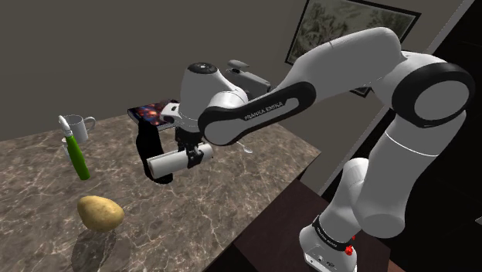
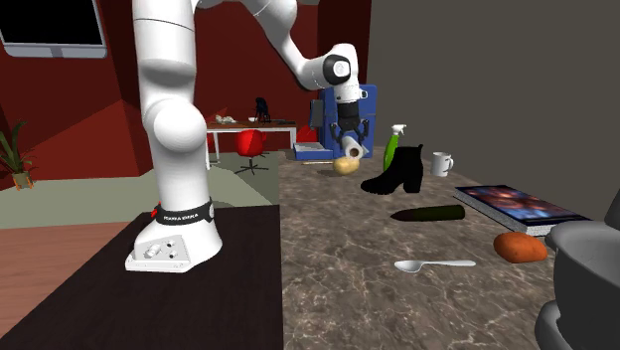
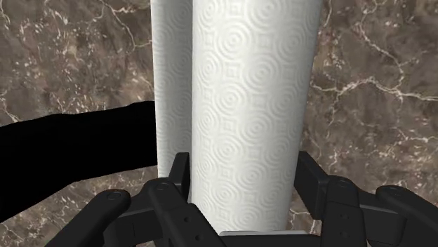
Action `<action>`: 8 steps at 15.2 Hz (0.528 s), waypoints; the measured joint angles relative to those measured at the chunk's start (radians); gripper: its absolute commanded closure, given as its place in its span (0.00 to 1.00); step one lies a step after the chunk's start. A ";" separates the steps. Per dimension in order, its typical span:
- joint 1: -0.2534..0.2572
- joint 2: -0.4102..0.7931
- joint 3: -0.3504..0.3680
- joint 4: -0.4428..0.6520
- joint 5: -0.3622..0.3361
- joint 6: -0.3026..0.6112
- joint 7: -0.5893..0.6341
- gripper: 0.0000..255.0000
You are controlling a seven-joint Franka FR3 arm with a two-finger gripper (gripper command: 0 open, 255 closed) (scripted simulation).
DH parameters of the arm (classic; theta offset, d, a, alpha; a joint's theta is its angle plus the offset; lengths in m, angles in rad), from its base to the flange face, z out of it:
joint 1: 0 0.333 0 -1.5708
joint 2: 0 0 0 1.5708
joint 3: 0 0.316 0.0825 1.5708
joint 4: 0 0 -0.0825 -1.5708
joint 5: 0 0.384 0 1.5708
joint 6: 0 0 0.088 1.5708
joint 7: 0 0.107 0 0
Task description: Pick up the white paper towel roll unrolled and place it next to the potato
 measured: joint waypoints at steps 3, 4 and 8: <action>0.000 0.025 -0.001 -0.013 -0.004 0.038 0.004 1.00; 0.000 0.030 -0.001 -0.022 -0.006 0.052 0.006 1.00; -0.002 0.066 -0.004 -0.036 -0.013 0.102 0.011 1.00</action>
